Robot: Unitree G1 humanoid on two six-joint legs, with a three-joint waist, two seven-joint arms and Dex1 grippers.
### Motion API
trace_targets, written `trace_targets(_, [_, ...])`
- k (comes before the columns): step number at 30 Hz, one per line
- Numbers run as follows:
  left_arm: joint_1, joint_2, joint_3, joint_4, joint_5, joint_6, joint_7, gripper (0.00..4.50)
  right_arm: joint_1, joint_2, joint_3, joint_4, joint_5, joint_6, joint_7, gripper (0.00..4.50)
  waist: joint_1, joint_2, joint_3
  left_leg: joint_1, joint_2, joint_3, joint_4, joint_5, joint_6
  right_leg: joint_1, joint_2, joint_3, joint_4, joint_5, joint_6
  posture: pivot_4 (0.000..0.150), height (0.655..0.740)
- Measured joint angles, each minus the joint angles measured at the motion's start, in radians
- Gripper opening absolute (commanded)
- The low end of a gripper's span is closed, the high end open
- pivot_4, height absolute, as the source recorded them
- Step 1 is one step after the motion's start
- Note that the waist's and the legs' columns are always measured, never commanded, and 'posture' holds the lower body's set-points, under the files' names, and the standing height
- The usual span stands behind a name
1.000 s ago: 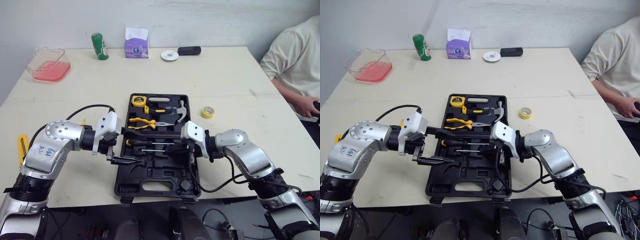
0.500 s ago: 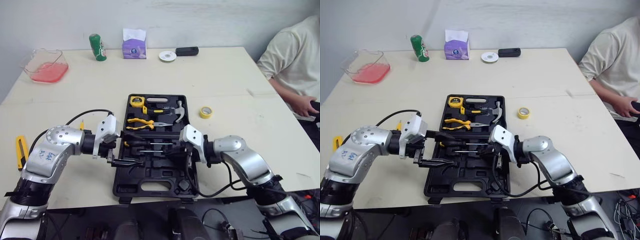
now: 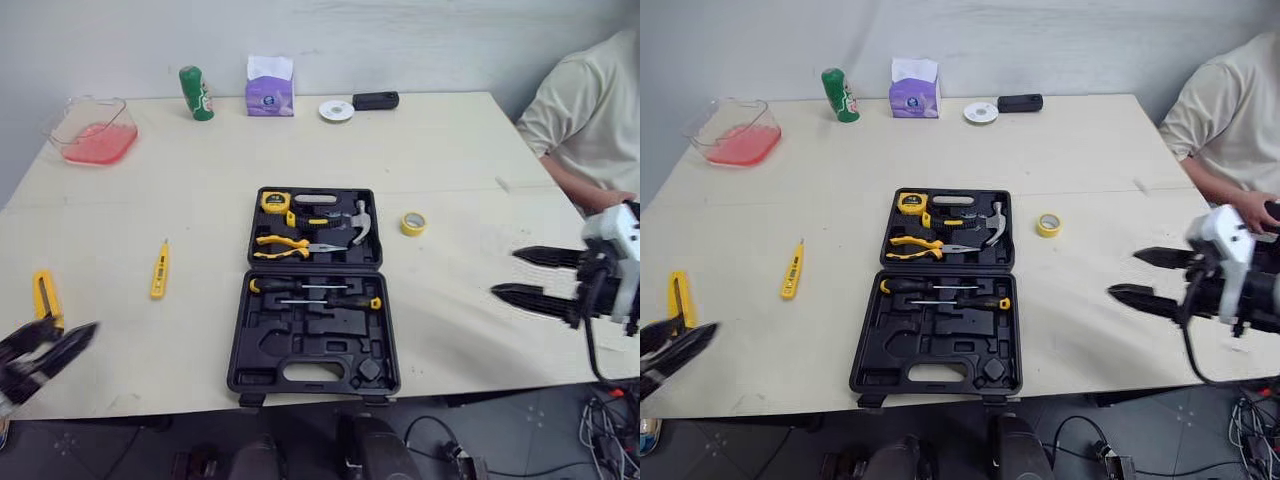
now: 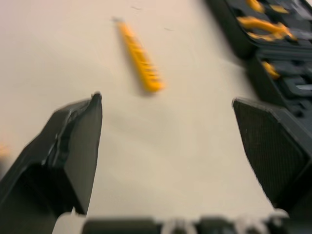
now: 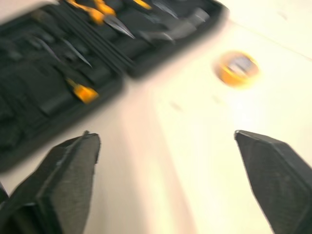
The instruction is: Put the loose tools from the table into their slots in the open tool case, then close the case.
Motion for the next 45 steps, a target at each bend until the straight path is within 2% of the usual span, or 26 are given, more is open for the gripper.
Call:
trace_targets(7, [0.048, 0.048, 0.032, 0.178, 0.095, -0.129, 0.027, 4.5, -0.058, -0.074, -0.01, 0.27, -0.077, -0.167, 0.01, 4.48, 0.003, 0.0, 0.0, -0.001, 0.0, 0.001, -0.003, 0.0, -0.001, -0.003, -0.001, 0.0, -0.001, 0.0, -0.001, 0.15, 0.74])
trace_targets(14, [0.029, 0.05, 0.006, 0.149, 0.112, -0.14, 0.07, 4.5, -0.089, -0.065, 0.019, 0.31, -0.094, -0.22, -0.003, 4.48, -0.009, 0.001, 0.001, 0.001, 0.0, 0.002, -0.013, 0.004, -0.01, -0.004, -0.001, 0.001, -0.001, 0.0, 0.0, 0.15, 0.74])
trace_targets(17, [-0.006, 0.039, -0.053, 0.044, 0.101, -0.096, 0.112, 4.5, -0.098, -0.032, 0.041, 0.235, -0.063, -0.189, -0.018, 4.48, -0.011, 0.001, 0.001, 0.001, 0.001, 0.001, -0.013, 0.005, -0.011, -0.004, 0.0, 0.001, -0.001, 0.0, 0.0, 0.15, 0.74])
trace_targets(22, [-0.086, 0.033, -0.2, -0.174, 0.076, 0.044, 0.239, 4.5, -0.139, 0.03, 0.099, 0.011, 0.051, -0.061, -0.068, 4.48, -0.015, 0.002, 0.001, 0.001, 0.0, 0.002, -0.013, 0.006, -0.012, -0.004, 0.0, 0.002, 0.001, 0.001, 0.001, 0.15, 0.74])
trace_targets(28, [-0.308, 0.032, -0.328, -0.31, 0.036, 0.289, 0.451, 4.5, -0.262, 0.106, 0.225, -0.251, 0.217, 0.086, -0.152, 4.48, -0.015, 0.001, 0.001, 0.001, 0.0, 0.001, -0.013, 0.007, -0.013, -0.004, 0.001, 0.002, 0.002, 0.001, 0.001, 0.15, 0.74])
trace_targets(32, [-0.461, 0.014, -0.397, -0.316, 0.043, 0.455, 0.588, 4.5, -0.4, 0.17, 0.327, -0.339, 0.296, 0.144, -0.209, 4.48, -0.015, 0.001, 0.001, 0.001, -0.001, 0.001, -0.012, 0.008, -0.013, -0.004, 0.0, 0.002, 0.002, 0.001, 0.001, 0.15, 0.74])
trace_targets(35, [-0.516, 0.001, -0.463, -0.314, 0.072, 0.502, 0.646, 4.5, -0.47, 0.21, 0.381, -0.368, 0.331, 0.17, -0.24, 4.48, -0.011, 0.001, 0.001, 0.001, -0.001, 0.001, -0.012, 0.008, -0.013, -0.004, 0.0, 0.002, 0.002, 0.001, 0.001, 0.15, 0.74])
trace_targets(41, [-0.656, -0.051, -0.63, -0.171, 0.177, 0.515, 0.727, 4.5, -0.59, 0.326, 0.492, -0.367, 0.342, 0.177, -0.29, 4.48, 0.004, 0.0, 0.0, 0.0, -0.001, 0.001, -0.011, 0.011, -0.013, -0.004, 0.0, 0.002, 0.003, 0.001, 0.002, 0.15, 0.74])
trace_targets(45, [-0.704, -0.068, -0.67, -0.132, 0.228, 0.503, 0.74, 4.5, -0.612, 0.356, 0.547, -0.361, 0.336, 0.17, -0.283, 4.48, 0.005, 0.0, 0.0, 0.001, -0.002, 0.001, -0.011, 0.011, -0.012, -0.004, 0.0, 0.002, 0.004, 0.001, 0.002, 0.15, 0.74])
